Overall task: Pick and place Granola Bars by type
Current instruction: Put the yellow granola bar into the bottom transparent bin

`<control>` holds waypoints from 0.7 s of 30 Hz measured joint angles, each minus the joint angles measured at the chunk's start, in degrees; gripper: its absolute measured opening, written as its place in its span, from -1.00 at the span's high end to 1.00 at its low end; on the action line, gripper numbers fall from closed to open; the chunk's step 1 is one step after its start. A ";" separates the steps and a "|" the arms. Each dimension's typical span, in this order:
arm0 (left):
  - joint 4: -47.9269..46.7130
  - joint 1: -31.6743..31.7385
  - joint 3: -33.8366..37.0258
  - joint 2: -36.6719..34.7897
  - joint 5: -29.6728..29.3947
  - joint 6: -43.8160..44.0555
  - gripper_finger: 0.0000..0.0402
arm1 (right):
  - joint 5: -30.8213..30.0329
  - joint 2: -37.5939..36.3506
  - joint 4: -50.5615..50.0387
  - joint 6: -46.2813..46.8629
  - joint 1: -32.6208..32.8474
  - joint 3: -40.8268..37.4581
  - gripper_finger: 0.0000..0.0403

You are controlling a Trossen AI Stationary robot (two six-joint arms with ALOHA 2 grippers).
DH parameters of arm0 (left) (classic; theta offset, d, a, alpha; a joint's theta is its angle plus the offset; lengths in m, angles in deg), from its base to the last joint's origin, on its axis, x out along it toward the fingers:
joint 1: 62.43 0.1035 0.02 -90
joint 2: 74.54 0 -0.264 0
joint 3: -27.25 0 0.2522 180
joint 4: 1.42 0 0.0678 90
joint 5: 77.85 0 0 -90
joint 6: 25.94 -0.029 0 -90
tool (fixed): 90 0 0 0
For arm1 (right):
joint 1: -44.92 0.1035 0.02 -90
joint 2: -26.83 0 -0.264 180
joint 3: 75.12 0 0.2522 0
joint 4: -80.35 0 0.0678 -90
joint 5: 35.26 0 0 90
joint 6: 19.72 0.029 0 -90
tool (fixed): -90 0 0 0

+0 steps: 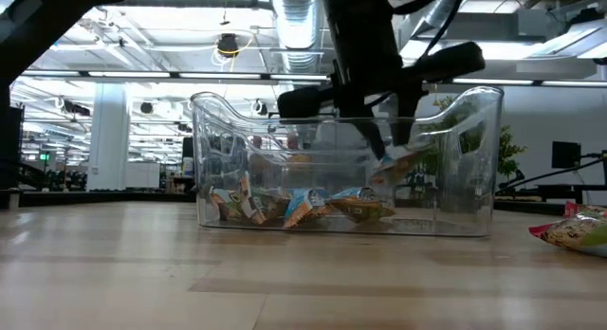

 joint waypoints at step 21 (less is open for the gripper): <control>1.08 1.25 -0.02 0.55 3.05 -5.02 0.60 | 0.02 -0.02 0.01 -0.02 -0.01 0.00 1.00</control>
